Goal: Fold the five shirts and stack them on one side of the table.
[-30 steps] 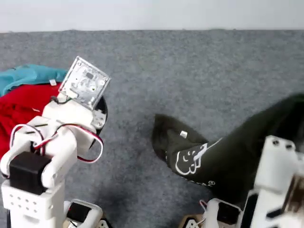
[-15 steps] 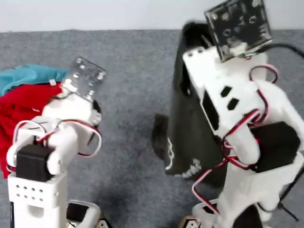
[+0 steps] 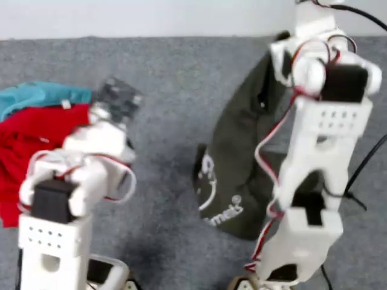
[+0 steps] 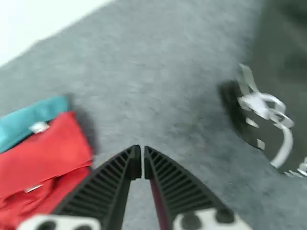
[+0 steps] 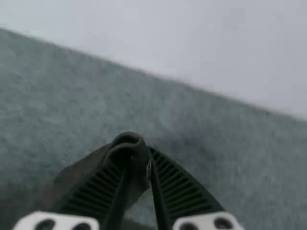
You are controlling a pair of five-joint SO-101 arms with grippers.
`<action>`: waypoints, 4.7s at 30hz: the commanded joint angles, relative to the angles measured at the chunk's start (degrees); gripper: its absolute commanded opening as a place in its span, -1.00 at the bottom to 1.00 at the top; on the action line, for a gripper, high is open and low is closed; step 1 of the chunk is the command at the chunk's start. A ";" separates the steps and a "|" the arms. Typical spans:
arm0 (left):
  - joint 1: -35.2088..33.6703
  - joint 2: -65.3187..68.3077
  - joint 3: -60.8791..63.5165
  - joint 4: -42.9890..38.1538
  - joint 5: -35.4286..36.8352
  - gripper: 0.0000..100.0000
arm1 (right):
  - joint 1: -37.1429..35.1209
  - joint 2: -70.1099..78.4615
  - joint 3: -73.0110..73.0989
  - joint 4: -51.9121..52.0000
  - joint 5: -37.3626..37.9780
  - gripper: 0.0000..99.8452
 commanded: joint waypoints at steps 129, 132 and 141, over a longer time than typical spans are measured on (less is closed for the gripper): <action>25.32 89.14 -66.77 14.86 1.14 -0.81 | 28.97 15.87 11.25 7.96 -2.99 -0.71; 23.74 90.29 -65.89 14.77 0.97 -0.81 | 28.97 15.87 11.25 7.96 -2.99 -0.71; 21.89 95.82 -65.89 14.33 0.70 -0.81 | 28.88 15.96 11.25 7.96 -2.99 -0.71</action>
